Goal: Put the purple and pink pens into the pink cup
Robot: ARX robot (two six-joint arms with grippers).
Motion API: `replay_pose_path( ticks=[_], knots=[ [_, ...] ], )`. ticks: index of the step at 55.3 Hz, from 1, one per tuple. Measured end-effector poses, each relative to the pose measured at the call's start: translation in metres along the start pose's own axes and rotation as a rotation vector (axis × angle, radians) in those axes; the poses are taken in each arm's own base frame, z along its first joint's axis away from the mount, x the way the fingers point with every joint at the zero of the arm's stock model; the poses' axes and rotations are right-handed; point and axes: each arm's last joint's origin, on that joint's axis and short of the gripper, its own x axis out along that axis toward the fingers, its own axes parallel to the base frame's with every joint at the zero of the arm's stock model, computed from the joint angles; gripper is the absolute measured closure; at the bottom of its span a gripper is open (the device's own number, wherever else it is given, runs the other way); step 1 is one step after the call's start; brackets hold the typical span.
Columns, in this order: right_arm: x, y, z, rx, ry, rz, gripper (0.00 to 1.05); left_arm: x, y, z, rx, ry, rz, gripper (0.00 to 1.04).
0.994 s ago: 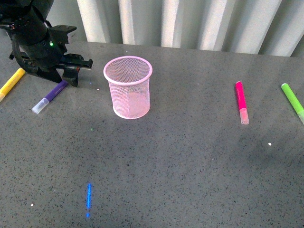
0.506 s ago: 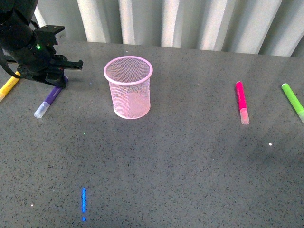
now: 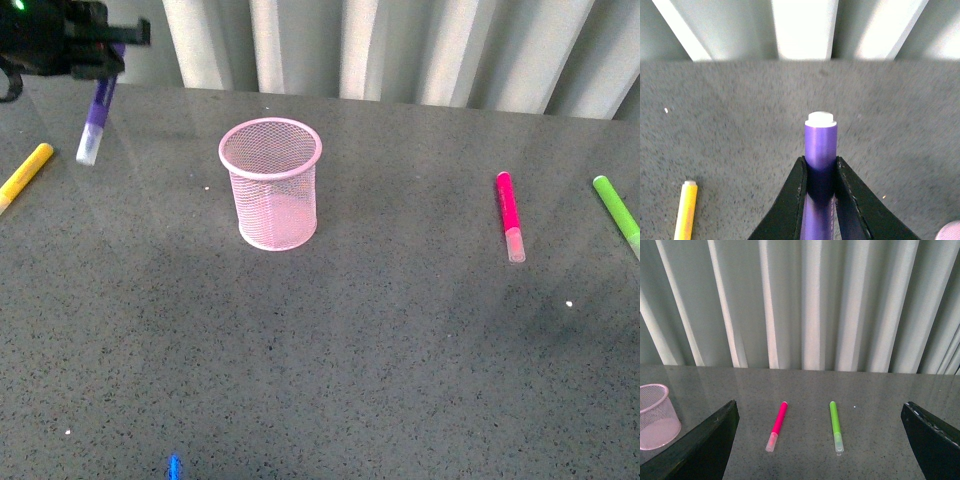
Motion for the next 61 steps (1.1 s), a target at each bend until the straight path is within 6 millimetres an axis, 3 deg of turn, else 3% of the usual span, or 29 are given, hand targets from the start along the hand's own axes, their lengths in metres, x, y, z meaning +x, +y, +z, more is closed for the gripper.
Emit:
replay_pose_path(
  ticks=[13, 23, 29, 33, 45, 61],
  knots=[
    [0.000, 0.000, 0.000, 0.000, 0.000, 0.000, 0.07, -0.052, -0.032, 0.016, -0.109, -0.323, -0.130, 0.92],
    [0.000, 0.000, 0.000, 0.000, 0.000, 0.000, 0.07, -0.073, -0.081, 0.005, -0.224, -0.506, -0.229, 0.92],
    [0.000, 0.000, 0.000, 0.000, 0.000, 0.000, 0.07, -0.066, -0.117, -0.014, -0.272, -0.559, -0.258, 0.92],
    [0.000, 0.000, 0.000, 0.000, 0.000, 0.000, 0.07, -0.057, -0.129, -0.026, -0.276, -0.565, -0.244, 0.92],
    [0.000, 0.000, 0.000, 0.000, 0.000, 0.000, 0.07, -0.038, -0.135, -0.050, -0.250, -0.534, -0.184, 0.93],
    [0.000, 0.000, 0.000, 0.000, 0.000, 0.000, 0.07, -0.020, -0.130, -0.049, -0.240, -0.540, -0.128, 0.93]
  ],
)
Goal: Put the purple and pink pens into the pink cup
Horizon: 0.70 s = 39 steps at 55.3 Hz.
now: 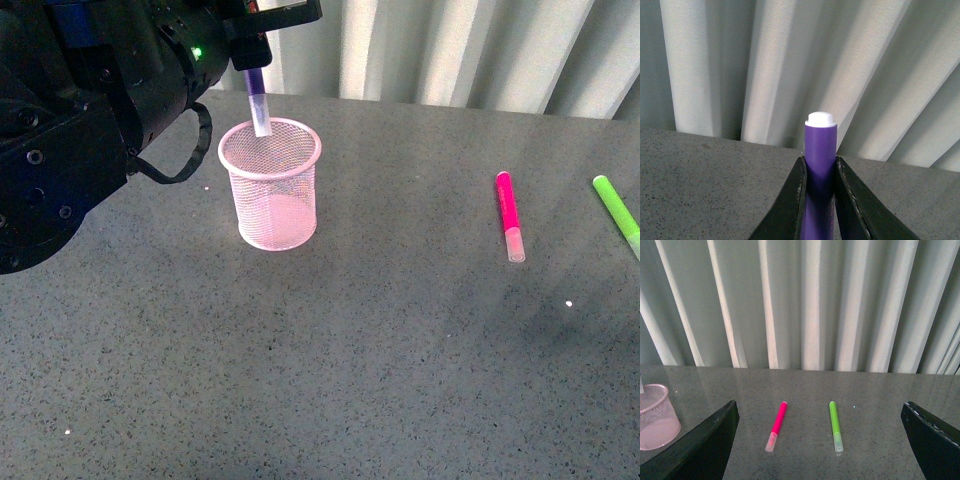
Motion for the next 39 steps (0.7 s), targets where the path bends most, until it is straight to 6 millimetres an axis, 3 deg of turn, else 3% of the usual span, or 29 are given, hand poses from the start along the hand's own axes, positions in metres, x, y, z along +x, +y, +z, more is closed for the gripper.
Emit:
replay_pose_path(
  ticks=[27, 39],
  knots=[
    [0.000, 0.000, 0.000, 0.000, 0.000, 0.000, 0.07, 0.000, 0.006, -0.016, -0.008, 0.057, 0.007, 0.93],
    [0.000, 0.000, 0.000, 0.000, 0.000, 0.000, 0.07, -0.001, 0.018, -0.024, -0.052, 0.174, 0.036, 0.58]
  ],
)
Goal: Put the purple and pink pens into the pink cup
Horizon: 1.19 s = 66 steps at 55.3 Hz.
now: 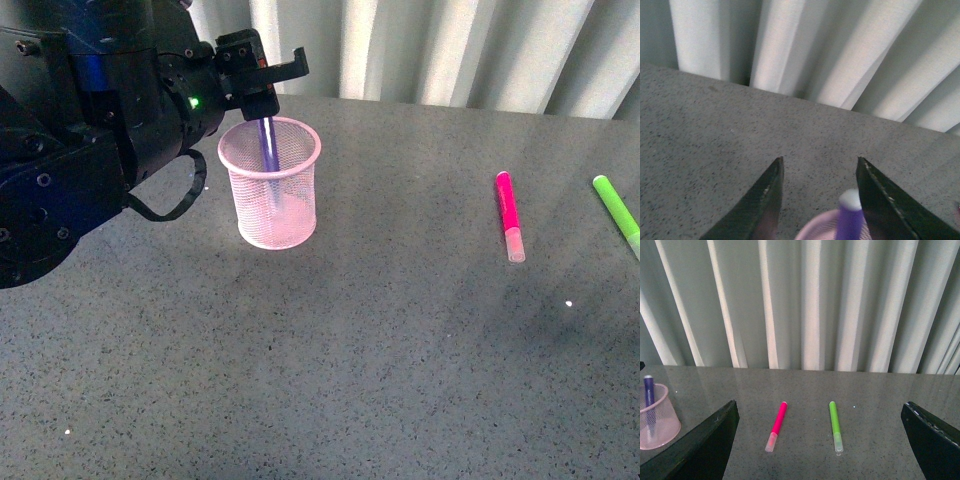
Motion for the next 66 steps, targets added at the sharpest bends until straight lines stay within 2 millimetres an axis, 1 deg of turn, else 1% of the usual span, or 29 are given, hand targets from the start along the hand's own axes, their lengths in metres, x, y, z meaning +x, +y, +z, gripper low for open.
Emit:
replay_pose_path(
  ticks=[7, 13, 15, 21, 25, 28, 33, 41, 42, 45, 46, 48, 49, 51, 53, 56, 58, 61, 62, 65, 66],
  knots=[
    [0.000, 0.000, 0.000, 0.000, 0.000, 0.000, 0.07, -0.006, 0.010, 0.009, -0.024, 0.034, 0.017, 0.38],
    [0.000, 0.000, 0.000, 0.000, 0.000, 0.000, 0.07, -0.022, 0.022, 0.028, -0.061, 0.091, 0.040, 0.11],
    [0.000, 0.000, 0.000, 0.000, 0.000, 0.000, 0.07, -0.028, 0.025, 0.033, -0.060, 0.112, 0.043, 0.05],
    [0.000, 0.000, 0.000, 0.000, 0.000, 0.000, 0.07, -0.045, 0.027, 0.048, -0.034, 0.187, 0.062, 0.07],
    [0.000, 0.000, 0.000, 0.000, 0.000, 0.000, 0.07, -0.060, 0.026, 0.058, 0.024, 0.259, 0.080, 0.07],
    [0.000, 0.000, 0.000, 0.000, 0.000, 0.000, 0.07, -0.068, 0.026, 0.061, 0.054, 0.286, 0.083, 0.07],
    [0.000, 0.000, 0.000, 0.000, 0.000, 0.000, 0.07, -0.071, 0.025, 0.065, 0.078, 0.280, 0.077, 0.07],
    [0.000, 0.000, 0.000, 0.000, 0.000, 0.000, 0.07, -0.071, 0.026, 0.063, 0.103, 0.283, 0.081, 0.07],
    [0.000, 0.000, 0.000, 0.000, 0.000, 0.000, 0.07, -0.071, 0.026, 0.061, 0.115, 0.270, 0.087, 0.08],
    [0.000, 0.000, 0.000, 0.000, 0.000, 0.000, 0.07, -0.074, 0.031, 0.057, 0.169, 0.121, 0.132, 0.17],
    [0.000, 0.000, 0.000, 0.000, 0.000, 0.001, 0.07, -0.079, 0.033, 0.053, 0.195, 0.044, 0.135, 0.22],
    [0.000, 0.000, 0.000, 0.000, 0.000, 0.000, 0.07, -0.090, 0.038, 0.049, 0.216, -0.029, 0.131, 0.30],
    [0.000, 0.000, 0.000, 0.000, 0.000, -0.001, 0.07, -0.098, 0.041, 0.047, 0.228, -0.074, 0.131, 0.35],
    [0.000, 0.000, 0.000, 0.000, 0.000, 0.000, 0.07, -0.112, 0.045, 0.049, 0.235, -0.132, 0.126, 0.44],
    [0.000, 0.000, 0.000, 0.000, 0.000, 0.000, 0.07, -0.122, 0.047, 0.052, 0.244, -0.160, 0.124, 0.51],
    [0.000, 0.000, 0.000, 0.000, 0.000, 0.000, 0.07, -0.140, 0.052, 0.056, 0.249, -0.187, 0.126, 0.66],
    [0.000, 0.000, 0.000, 0.000, 0.000, 0.000, 0.07, -0.150, 0.054, 0.055, 0.252, -0.188, 0.127, 0.75],
    [0.000, 0.000, 0.000, 0.000, 0.000, 0.000, 0.07, -0.160, 0.057, 0.052, 0.254, -0.177, 0.127, 0.85],
    [0.000, 0.000, 0.000, 0.000, 0.000, 0.000, 0.07, -0.165, 0.058, 0.050, 0.255, -0.172, 0.126, 0.91],
    [0.000, 0.000, 0.000, 0.000, 0.000, 0.000, 0.07, -0.175, 0.060, 0.049, 0.258, -0.169, 0.126, 1.02],
    [0.000, 0.000, 0.000, 0.000, 0.000, 0.000, 0.07, -0.179, 0.060, 0.048, 0.258, -0.170, 0.125, 1.01]
  ],
)
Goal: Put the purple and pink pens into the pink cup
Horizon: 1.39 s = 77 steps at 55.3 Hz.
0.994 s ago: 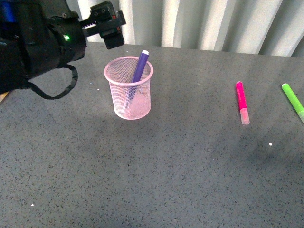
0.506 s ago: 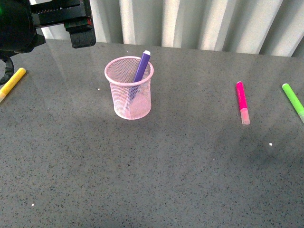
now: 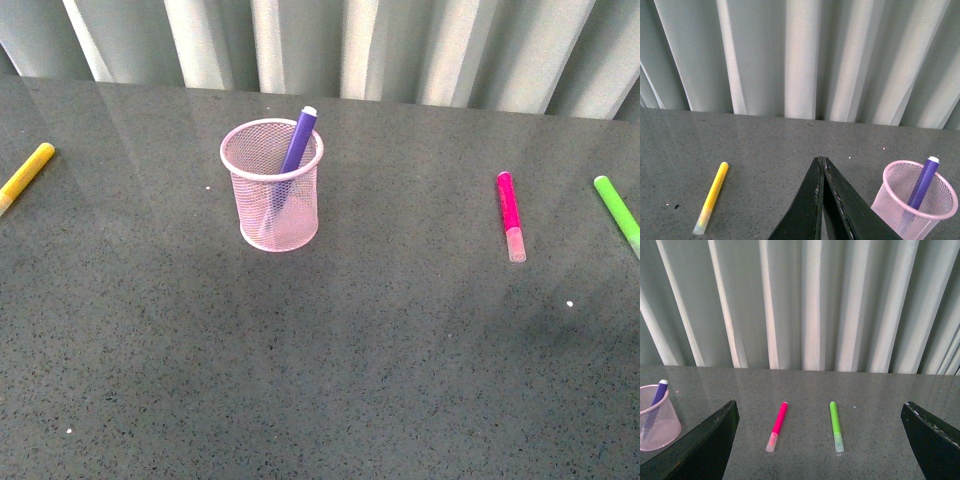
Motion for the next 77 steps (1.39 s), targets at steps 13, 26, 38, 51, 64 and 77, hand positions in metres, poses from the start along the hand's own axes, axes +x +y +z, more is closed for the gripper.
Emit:
replay_pose_path(
  ticks=[13, 26, 38, 51, 64, 77],
  knots=[
    [0.000, 0.000, 0.000, 0.000, 0.000, 0.000, 0.07, -0.027, 0.008, 0.000, 0.006, 0.000, 0.003, 1.01],
    [0.000, 0.000, 0.000, 0.000, 0.000, 0.000, 0.07, -0.049, 0.019, 0.000, 0.005, 0.000, 0.007, 1.01],
    [0.000, 0.000, 0.000, 0.000, 0.000, 0.000, 0.07, -0.064, 0.019, 0.001, 0.005, -0.002, 0.006, 1.01],
    [0.000, 0.000, 0.000, 0.000, 0.000, 0.000, 0.07, -0.078, 0.019, 0.001, 0.005, -0.005, 0.006, 1.01],
    [0.000, 0.000, 0.000, 0.000, 0.000, 0.000, 0.07, -0.087, 0.019, 0.005, 0.005, -0.015, 0.006, 1.01],
    [0.000, 0.000, 0.000, 0.000, 0.000, 0.000, 0.07, -0.095, 0.019, 0.007, 0.005, -0.024, 0.005, 1.01]
  ],
)
